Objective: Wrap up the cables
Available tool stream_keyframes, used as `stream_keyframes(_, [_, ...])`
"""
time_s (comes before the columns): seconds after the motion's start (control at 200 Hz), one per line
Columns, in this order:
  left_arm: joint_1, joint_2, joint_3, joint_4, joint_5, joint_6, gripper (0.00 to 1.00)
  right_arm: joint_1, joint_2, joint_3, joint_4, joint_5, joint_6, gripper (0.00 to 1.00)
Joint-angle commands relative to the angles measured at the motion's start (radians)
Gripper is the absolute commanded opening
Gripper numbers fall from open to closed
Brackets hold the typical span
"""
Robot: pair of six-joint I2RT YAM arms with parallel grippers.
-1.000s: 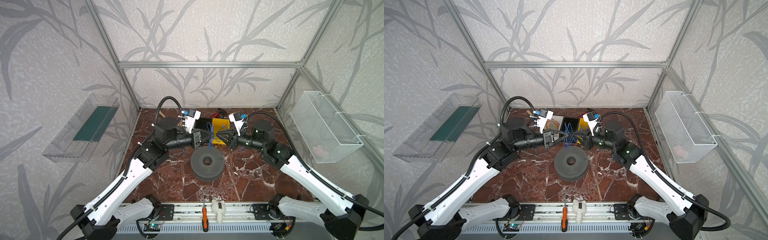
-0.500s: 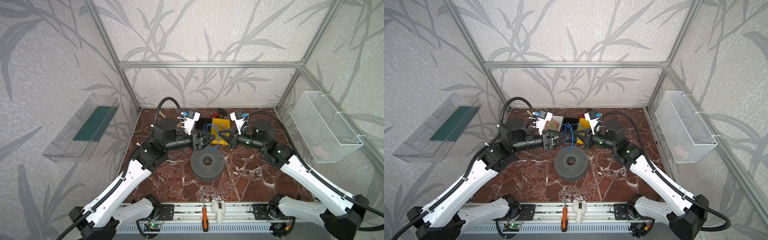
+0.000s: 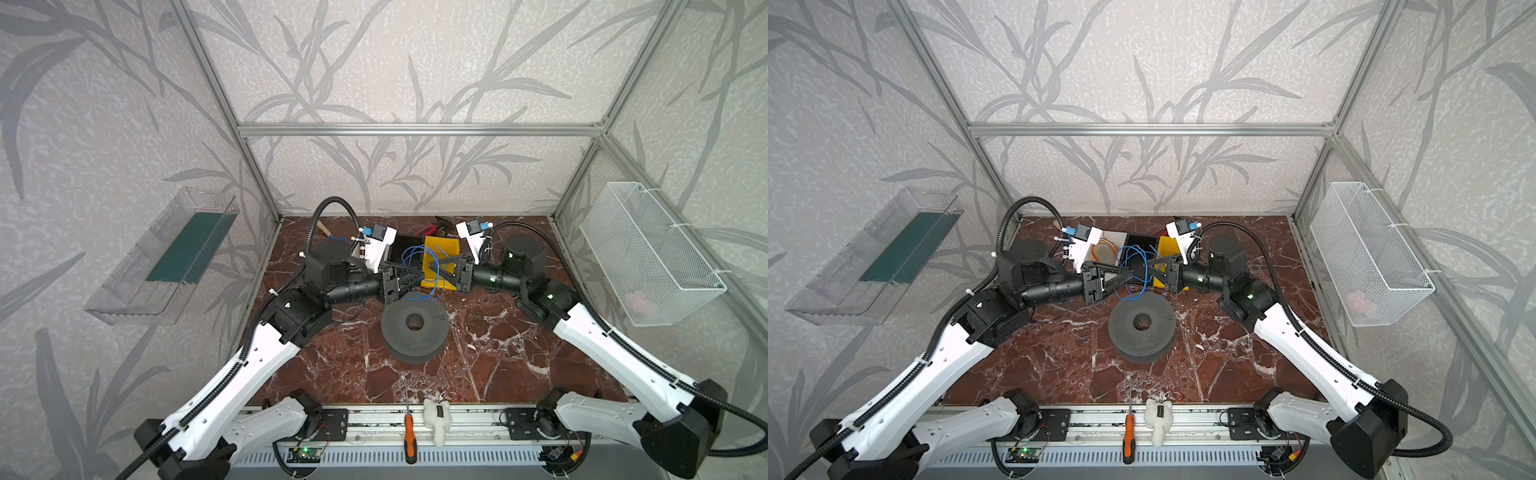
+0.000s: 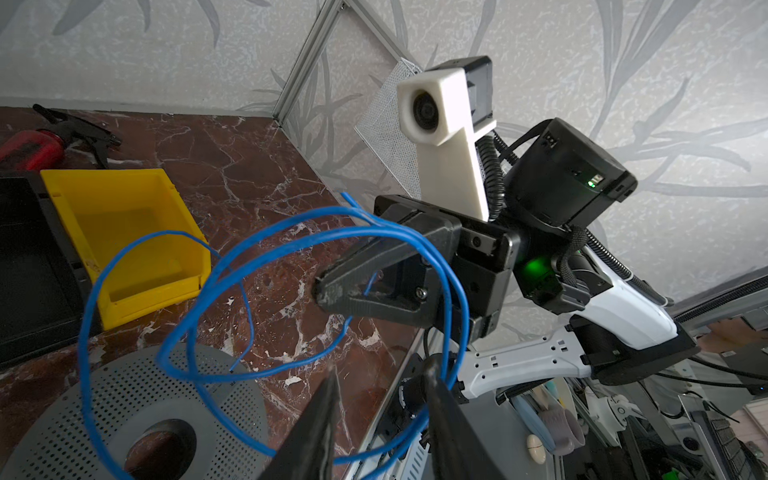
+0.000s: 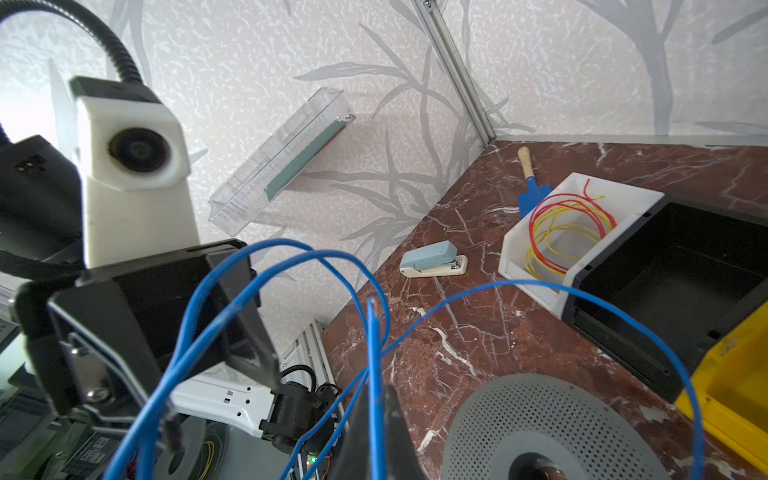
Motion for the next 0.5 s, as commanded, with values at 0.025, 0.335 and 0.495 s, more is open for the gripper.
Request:
stream_keyframes(0.025, [0.007, 0.029, -0.013, 0.059, -0.001, 0.019, 0.38, 0.000, 0.001, 0.023, 0.063, -0.077, 0.026, 0.00])
stream_keyframes(0.335, [0.007, 0.080, -0.060, 0.284, 0.021, -0.056, 0.44, 0.004, 0.007, 0.009, 0.045, -0.082, 0.001, 0.00])
stream_keyframes(0.495, [0.007, 0.116, -0.078, 0.404, 0.033, -0.108, 0.52, 0.019, 0.007, 0.016, 0.016, -0.067, -0.035, 0.00])
